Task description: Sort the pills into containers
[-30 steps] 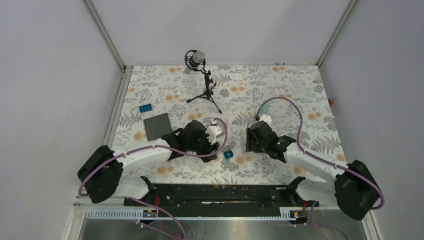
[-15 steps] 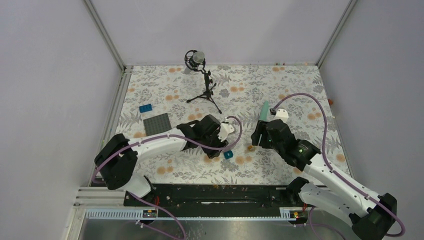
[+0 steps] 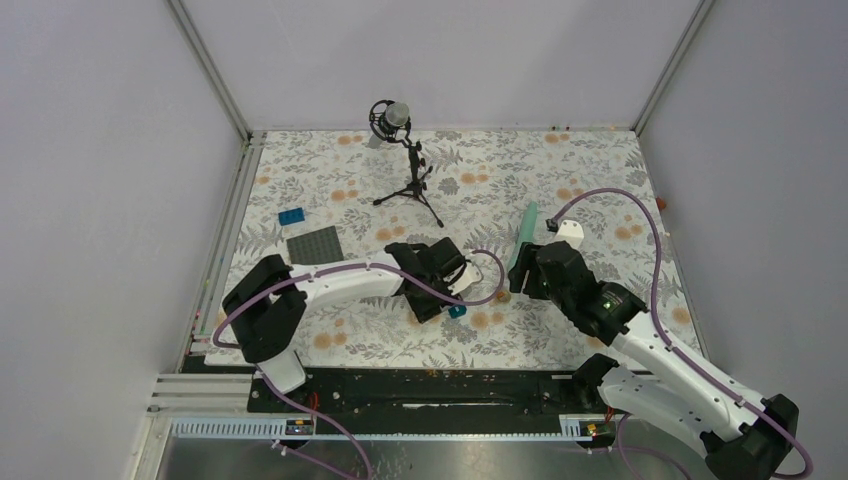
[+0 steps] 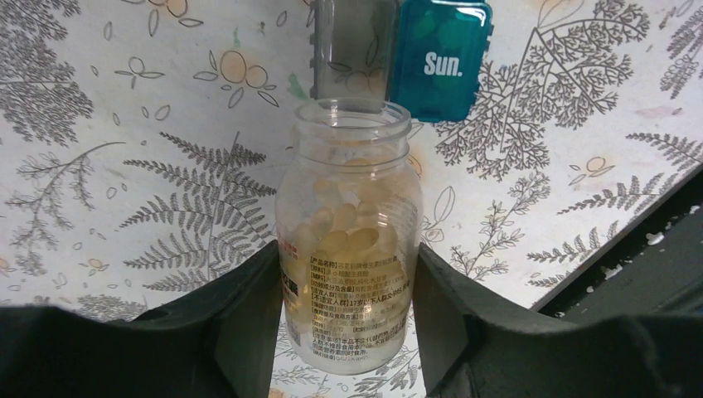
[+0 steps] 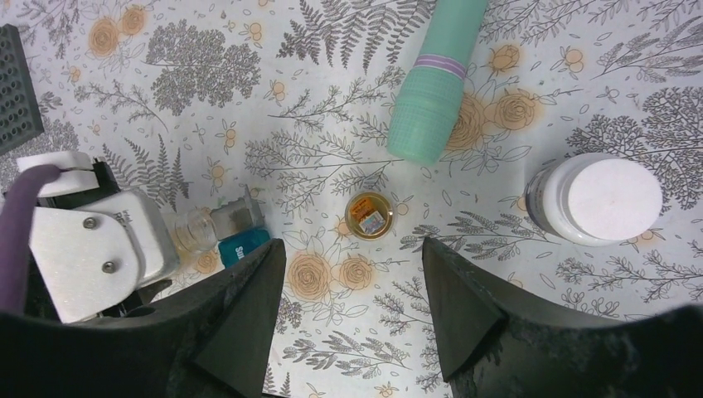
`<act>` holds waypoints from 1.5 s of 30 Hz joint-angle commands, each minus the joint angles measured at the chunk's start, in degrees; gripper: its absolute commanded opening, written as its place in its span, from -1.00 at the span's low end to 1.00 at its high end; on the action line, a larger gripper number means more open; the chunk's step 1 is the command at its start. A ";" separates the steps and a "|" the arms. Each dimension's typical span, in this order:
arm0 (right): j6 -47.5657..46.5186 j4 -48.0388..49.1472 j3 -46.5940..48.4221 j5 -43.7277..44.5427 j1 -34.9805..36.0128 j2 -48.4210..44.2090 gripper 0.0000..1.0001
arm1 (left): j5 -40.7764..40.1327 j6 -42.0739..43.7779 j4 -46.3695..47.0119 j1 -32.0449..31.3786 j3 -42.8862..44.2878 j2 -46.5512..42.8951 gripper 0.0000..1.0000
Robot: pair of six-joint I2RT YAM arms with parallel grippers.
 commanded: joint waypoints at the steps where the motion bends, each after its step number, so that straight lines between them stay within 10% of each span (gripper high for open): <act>1: 1.01 -1.38 1.76 3.17 -0.50 -1.63 0.38 | -5.16 1.92 -3.42 -0.77 4.71 1.63 -1.00; 45: 1.36 -3.75 -0.61 6.59 -2.27 -5.54 0.39 | -19.78 1.85 -16.57 -8.76 20.00 14.46 -1.00</act>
